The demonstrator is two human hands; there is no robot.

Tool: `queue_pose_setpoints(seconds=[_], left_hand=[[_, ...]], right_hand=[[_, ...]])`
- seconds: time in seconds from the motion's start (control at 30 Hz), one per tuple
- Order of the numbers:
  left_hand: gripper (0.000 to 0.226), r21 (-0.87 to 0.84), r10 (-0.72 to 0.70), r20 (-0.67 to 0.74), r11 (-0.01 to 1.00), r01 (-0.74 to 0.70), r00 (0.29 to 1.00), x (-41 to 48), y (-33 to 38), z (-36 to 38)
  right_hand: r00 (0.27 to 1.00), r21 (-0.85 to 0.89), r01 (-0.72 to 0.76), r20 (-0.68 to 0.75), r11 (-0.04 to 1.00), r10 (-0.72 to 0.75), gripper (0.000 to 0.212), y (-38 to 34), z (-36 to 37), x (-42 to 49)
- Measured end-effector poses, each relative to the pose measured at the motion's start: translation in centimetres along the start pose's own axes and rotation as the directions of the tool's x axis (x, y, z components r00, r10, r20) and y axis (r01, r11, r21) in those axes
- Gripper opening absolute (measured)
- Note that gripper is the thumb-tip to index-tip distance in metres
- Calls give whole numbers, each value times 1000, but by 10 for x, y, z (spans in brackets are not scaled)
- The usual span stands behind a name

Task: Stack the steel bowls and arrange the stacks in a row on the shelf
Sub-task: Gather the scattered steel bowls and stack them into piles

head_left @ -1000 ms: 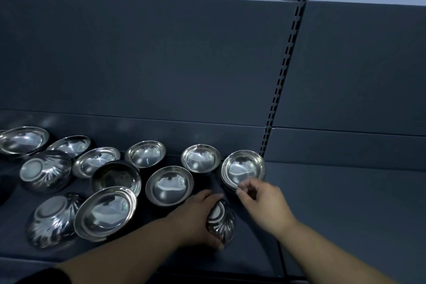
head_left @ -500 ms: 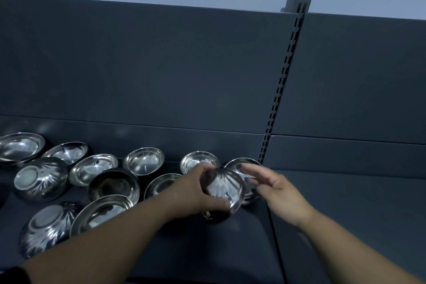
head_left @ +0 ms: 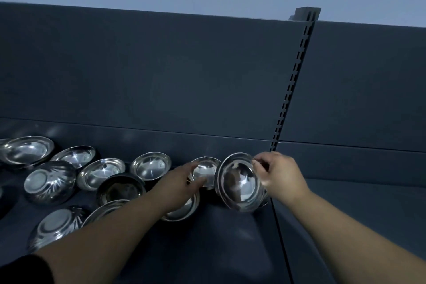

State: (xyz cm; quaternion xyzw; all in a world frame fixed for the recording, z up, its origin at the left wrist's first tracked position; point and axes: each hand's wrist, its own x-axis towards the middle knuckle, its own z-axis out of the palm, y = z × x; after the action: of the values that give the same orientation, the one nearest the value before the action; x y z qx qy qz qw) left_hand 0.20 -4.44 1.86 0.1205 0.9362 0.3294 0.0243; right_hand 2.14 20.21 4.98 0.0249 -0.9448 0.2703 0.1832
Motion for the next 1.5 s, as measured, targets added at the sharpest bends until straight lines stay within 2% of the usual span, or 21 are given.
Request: queue_pose_setpoints(seconds=[0.1,0.2,0.27,0.53,0.63,0.73,0.97,1.07,1.17,1.27,1.33,1.5], left_hand=[[53,417,58,35,907,-67,998,14,-29,2],[53,643,-42,109,765,-39,993,24,-39,6],[50,703,-98,157,710,-41,983,27,-40,9],[27,664,-22,131,744,-72,991,28,-41,14],[23,595,-7,138,800,-77,990,29,-38,10],[19,473,-25,88,881,-20,996,30,-25,-3],[18,71,-163,10,984,162,987,32,21,-7],[5,-196,-272,36,942,273,962,30,35,15],[21,-380,-336,80,860,340,938,32,45,35],[29,-572,-371,158,721,391,915,34,54,48],[21,-612,-364,183,685,395,913,36,56,55],[4,-570,-375,141,726,385,916,35,51,65]], right_hand=[[993,-94,-116,18,989,118,17,7,-3,3],[975,-141,-212,39,967,220,17,16,-1,4],[959,-146,-268,50,952,277,19,21,1,4],[912,-47,-402,69,915,404,13,30,6,1],[902,-27,-425,77,905,426,11,33,6,-2],[900,-3,-430,80,903,429,11,35,6,-3],[887,51,-457,95,888,451,19,44,5,-9],[879,64,-468,132,881,458,24,50,5,-13],[872,99,-478,171,873,458,26,56,6,-18],[870,128,-480,198,868,452,25,62,6,-24],[871,150,-475,217,867,440,25,65,7,-26],[872,203,-473,251,858,421,28,69,9,-30]])
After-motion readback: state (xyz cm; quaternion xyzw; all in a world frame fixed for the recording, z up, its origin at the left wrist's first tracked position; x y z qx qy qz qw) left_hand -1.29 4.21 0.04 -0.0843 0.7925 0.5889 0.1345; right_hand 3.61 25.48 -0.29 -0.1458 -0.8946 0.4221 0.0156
